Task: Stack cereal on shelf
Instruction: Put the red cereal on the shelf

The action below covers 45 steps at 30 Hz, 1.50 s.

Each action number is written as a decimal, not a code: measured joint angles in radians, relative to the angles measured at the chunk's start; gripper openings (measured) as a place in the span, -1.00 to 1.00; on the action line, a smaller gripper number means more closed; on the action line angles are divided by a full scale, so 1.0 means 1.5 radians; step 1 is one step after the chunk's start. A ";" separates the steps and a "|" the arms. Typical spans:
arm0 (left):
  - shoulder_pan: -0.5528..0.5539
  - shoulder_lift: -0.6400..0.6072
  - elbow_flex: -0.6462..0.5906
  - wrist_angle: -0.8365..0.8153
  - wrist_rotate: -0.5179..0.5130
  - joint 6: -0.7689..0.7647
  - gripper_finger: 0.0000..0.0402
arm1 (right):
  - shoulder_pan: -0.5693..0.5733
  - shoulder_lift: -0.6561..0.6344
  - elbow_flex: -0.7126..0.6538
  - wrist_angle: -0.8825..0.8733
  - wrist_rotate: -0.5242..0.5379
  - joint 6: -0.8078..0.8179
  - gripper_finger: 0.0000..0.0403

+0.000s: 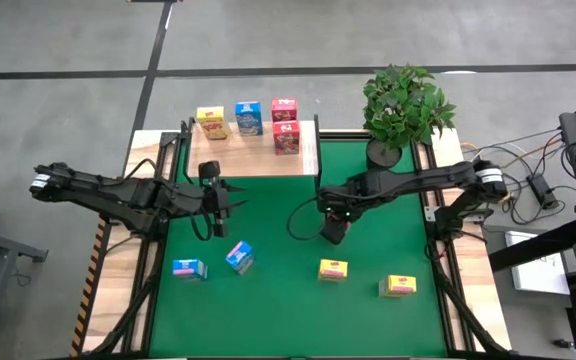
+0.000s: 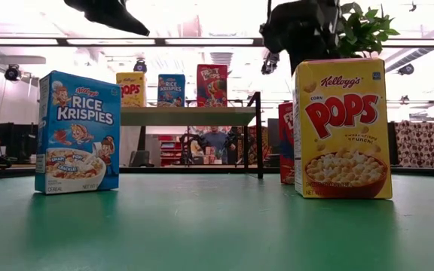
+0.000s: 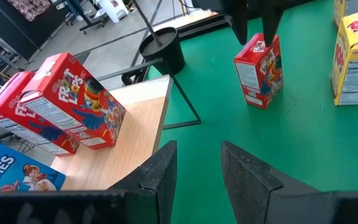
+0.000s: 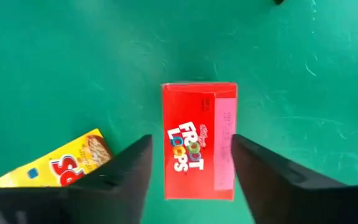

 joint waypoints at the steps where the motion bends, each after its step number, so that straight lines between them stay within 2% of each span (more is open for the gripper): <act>1: 0.000 0.000 0.000 0.000 0.000 -0.001 -0.47 | 0.000 0.005 0.000 0.000 0.000 0.000 0.13; 5: 0.000 0.000 0.000 0.000 0.000 -0.004 -0.47 | 0.000 0.014 0.000 -0.001 0.002 -0.001 0.32; 10: 0.000 0.000 0.000 0.000 0.000 -0.006 -0.47 | 0.000 0.017 0.000 -0.001 0.006 -0.001 0.38; 21: 0.000 0.000 0.000 0.001 0.000 -0.009 -0.47 | -0.001 -0.006 0.000 -0.009 0.023 0.010 0.29; 29: 0.000 0.000 -0.002 -0.001 0.000 -0.009 -0.47 | 0.008 -0.005 -0.016 -0.009 0.023 0.004 0.30; 38: 0.000 0.000 -0.007 -0.003 0.000 -0.009 -0.47 | 0.026 -0.005 -0.060 0.044 0.023 -0.002 0.28; 45: 0.000 0.000 -0.007 -0.003 0.000 -0.009 -0.47 | 0.028 -0.004 -0.073 0.049 0.046 -0.013 0.10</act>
